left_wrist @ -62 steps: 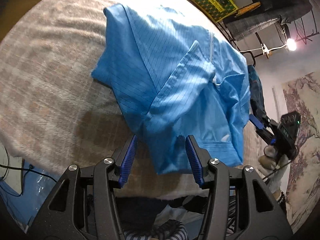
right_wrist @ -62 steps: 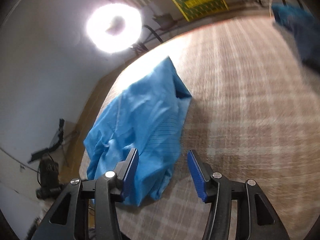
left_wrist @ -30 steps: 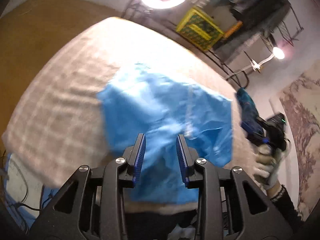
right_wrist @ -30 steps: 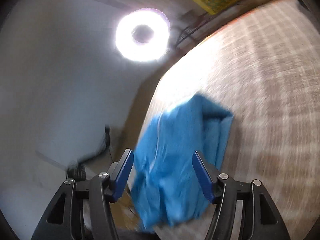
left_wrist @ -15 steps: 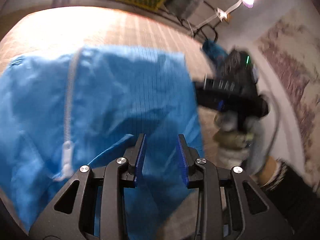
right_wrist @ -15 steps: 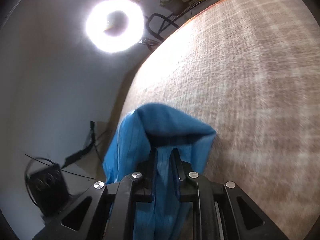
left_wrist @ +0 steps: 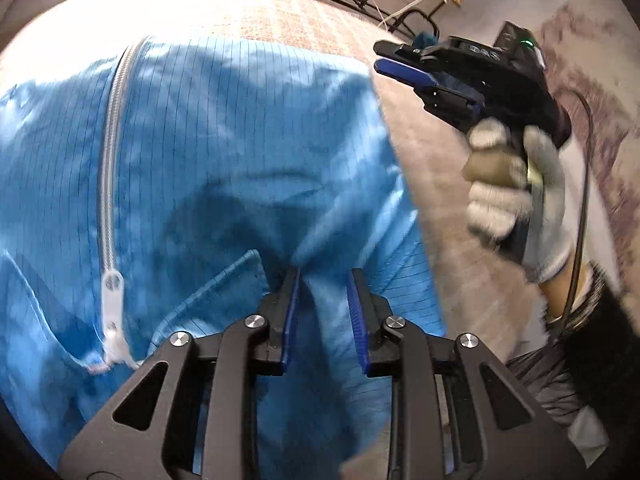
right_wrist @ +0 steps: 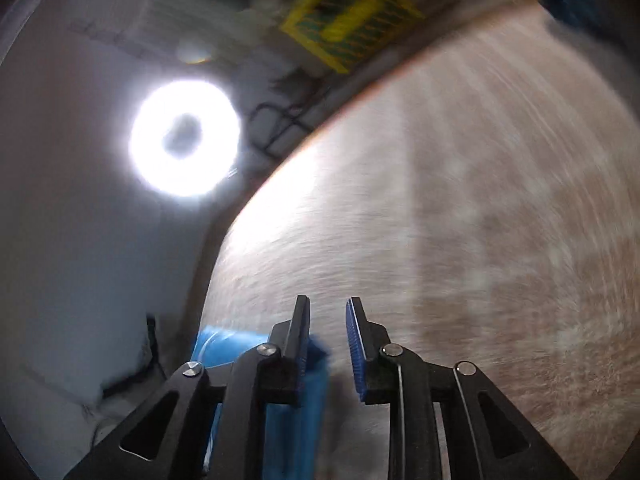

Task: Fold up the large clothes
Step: 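Lay the coat flat on the bed and open both tools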

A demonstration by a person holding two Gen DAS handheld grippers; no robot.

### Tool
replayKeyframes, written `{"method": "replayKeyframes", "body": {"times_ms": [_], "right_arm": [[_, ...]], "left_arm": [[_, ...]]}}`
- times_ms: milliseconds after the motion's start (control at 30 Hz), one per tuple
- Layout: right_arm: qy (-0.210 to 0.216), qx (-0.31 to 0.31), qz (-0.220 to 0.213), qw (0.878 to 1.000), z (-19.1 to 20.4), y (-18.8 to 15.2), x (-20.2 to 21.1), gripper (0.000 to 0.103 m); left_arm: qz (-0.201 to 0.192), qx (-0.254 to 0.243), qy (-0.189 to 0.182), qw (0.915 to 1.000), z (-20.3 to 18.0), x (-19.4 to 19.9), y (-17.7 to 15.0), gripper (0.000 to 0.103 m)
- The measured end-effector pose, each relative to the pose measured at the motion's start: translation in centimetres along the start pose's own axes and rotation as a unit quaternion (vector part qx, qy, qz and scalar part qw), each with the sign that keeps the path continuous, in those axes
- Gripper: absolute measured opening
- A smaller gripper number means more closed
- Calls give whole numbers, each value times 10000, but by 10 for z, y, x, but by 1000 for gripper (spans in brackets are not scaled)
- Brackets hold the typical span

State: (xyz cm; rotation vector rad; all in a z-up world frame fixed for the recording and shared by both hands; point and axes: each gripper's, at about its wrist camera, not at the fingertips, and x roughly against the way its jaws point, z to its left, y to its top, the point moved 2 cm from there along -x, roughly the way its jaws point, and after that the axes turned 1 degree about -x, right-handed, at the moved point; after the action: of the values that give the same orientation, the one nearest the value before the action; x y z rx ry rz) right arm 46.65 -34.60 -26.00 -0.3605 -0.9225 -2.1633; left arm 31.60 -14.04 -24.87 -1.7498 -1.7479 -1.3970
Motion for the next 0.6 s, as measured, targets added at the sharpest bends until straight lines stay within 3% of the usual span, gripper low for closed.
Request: {"method": "replayKeyframes", "body": {"times_ms": [100,200,267,333,400,433,500,600], "right_arm": [[270,858,330,9954,51,-18,-6,25],[41,1669,645,9839,92,-39,-31,27],[-56,1922,802,9781,105,-51,-44,28],[-238,2079,832,9743,107,-51,-53,34],[-343,2127,844,9729,106,-53,-52,38],[-349,2126,842,9729,94,-57,-42,38],[-527,2121,785,9727,88,-52,-42,38],[-896,2170,781,9689,79,-49,-39,29]], "left_arm": [[-254,-5,-181,9995,-7,31,5,24],[-700,-72,-121,9974,-3,72,9,24],[-1043,-27,107,9945,12,97,13,24],[-1477,225,638,9867,50,125,22,24],[-1646,556,1066,9790,85,133,25,24],[-1655,967,1291,9729,117,136,24,24],[-1576,1413,1367,9677,152,134,16,24],[-1047,1825,1617,9641,201,112,-9,24]]}}
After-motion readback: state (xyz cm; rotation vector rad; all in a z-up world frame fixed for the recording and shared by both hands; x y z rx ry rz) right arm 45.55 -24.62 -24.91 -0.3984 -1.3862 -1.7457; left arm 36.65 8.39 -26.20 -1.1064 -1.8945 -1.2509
